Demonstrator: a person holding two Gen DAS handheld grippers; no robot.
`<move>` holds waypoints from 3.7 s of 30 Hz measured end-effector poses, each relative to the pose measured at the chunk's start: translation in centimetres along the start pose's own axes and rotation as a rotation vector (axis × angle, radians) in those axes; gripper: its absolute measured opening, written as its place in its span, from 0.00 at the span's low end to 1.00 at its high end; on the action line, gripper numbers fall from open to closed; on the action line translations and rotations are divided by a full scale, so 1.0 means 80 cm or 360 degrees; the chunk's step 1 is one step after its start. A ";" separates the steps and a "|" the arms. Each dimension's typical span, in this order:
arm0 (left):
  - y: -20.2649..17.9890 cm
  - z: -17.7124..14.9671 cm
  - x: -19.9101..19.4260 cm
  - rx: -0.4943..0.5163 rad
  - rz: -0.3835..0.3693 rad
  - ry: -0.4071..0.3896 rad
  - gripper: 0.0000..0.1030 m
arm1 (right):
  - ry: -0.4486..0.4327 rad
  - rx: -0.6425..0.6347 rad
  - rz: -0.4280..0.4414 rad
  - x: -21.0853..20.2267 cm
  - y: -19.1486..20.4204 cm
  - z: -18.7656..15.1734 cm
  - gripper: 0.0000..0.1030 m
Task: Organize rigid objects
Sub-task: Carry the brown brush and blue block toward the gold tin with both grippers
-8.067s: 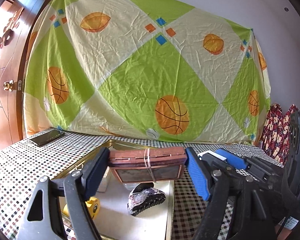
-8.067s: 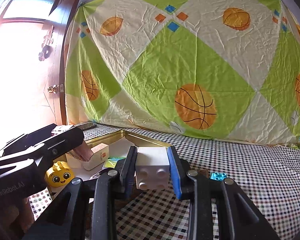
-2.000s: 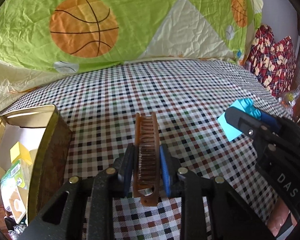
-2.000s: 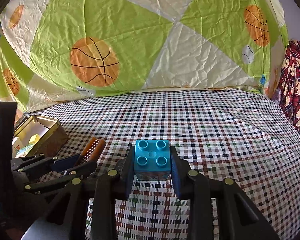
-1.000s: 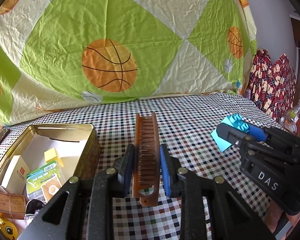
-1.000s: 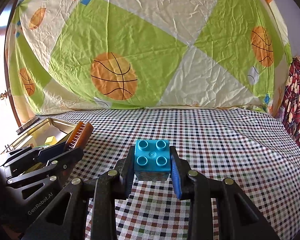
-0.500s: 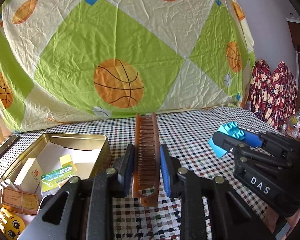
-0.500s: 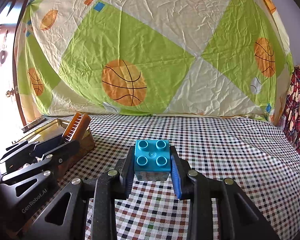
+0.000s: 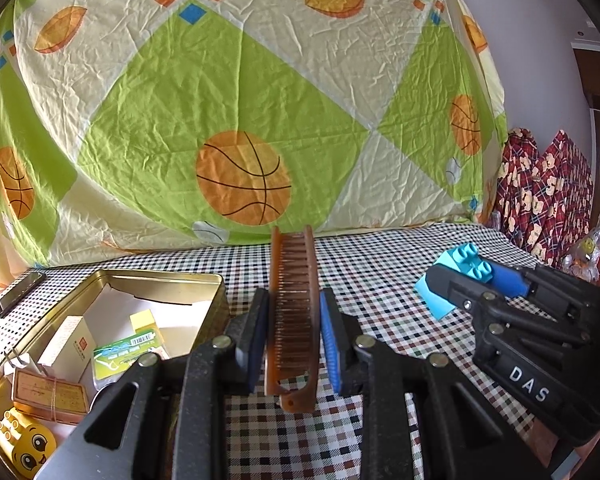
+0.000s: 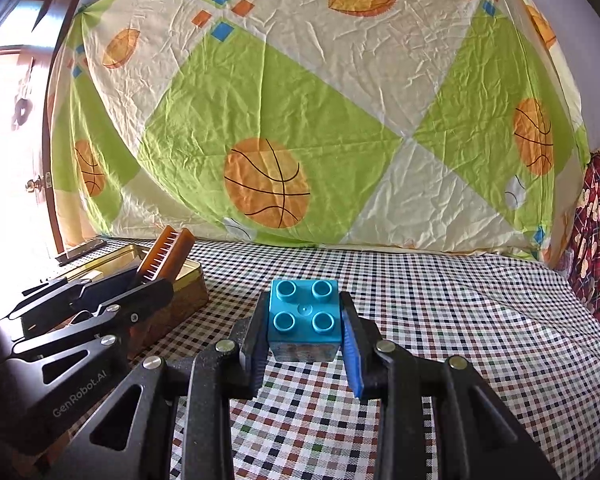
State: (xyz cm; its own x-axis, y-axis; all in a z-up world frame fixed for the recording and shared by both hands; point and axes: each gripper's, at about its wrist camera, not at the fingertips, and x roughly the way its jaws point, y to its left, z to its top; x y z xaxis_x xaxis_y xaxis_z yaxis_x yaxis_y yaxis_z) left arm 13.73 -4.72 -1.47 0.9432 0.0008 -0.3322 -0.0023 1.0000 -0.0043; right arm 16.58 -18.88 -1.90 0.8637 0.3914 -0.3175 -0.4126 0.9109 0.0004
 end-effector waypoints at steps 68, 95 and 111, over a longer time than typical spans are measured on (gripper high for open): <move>0.028 -0.021 -0.074 -0.0053 0.0036 -0.0109 0.23 | -0.0083 -0.0087 0.0224 -0.032 0.034 -0.007 0.33; 0.050 -0.027 -0.104 -0.0102 0.0051 -0.0161 0.23 | -0.0032 -0.0101 0.0284 -0.029 0.074 -0.009 0.33; 0.067 -0.032 -0.117 -0.0136 0.0056 -0.0194 0.23 | -0.0064 -0.0112 0.0337 -0.044 0.100 -0.013 0.33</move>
State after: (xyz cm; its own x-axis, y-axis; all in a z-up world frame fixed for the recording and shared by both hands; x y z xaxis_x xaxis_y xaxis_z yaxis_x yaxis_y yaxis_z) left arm 4.01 0.63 -0.78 0.9754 0.0417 -0.2165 -0.0595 0.9953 -0.0765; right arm 9.93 -13.11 -1.73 0.7659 0.5791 -0.2792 -0.6039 0.7970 -0.0035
